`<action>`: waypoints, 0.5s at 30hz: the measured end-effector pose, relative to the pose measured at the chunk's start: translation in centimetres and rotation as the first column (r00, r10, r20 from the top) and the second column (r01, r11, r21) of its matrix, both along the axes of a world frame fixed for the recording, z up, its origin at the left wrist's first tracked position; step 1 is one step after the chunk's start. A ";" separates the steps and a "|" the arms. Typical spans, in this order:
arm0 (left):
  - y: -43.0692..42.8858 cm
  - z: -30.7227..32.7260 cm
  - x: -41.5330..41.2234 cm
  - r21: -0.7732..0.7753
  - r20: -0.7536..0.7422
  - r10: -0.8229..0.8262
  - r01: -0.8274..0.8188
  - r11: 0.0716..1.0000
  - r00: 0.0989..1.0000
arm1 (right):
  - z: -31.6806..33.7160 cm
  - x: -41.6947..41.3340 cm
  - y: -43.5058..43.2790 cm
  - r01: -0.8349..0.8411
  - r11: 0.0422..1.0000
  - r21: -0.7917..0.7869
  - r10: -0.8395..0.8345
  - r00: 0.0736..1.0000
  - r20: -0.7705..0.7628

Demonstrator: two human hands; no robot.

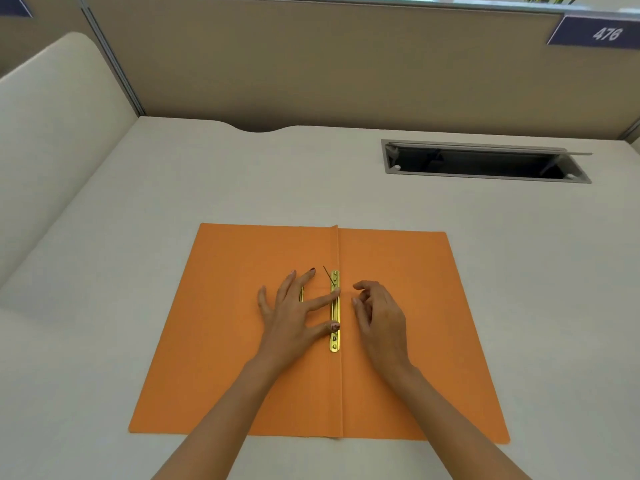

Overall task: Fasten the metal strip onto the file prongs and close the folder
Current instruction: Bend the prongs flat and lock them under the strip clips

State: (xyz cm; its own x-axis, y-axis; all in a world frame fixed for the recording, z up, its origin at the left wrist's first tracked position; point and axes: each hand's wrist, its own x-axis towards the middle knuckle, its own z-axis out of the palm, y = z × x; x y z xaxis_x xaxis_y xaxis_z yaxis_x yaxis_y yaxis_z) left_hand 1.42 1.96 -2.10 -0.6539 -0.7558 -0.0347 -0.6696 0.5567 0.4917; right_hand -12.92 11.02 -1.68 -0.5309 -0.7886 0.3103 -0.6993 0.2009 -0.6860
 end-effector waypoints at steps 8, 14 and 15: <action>0.2 -0.3 0.2 -0.057 0.050 -0.026 0.028 0.998 0.998 | -0.2 -0.1 -1.3 0.005 0.999 -0.033 -0.003 0.997 0.082; 0.4 -1.2 0.4 -0.195 0.089 -0.068 0.084 0.977 0.994 | -0.3 -0.1 -2.5 -0.062 0.996 -0.060 0.070 0.985 0.155; 0.5 -1.3 0.4 -0.207 0.079 -0.076 0.090 0.974 0.994 | -0.3 -0.2 -2.6 -0.083 0.995 -0.058 0.091 0.983 0.158</action>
State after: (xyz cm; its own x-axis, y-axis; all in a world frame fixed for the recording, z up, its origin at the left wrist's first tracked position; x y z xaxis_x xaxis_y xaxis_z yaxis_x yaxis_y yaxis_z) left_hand 1.85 2.43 -3.38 -0.7162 -0.6943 0.0707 -0.6453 0.6974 0.3118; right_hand -13.13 8.39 -1.93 -0.5069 -0.8194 0.2676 -0.5928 0.1060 -0.7983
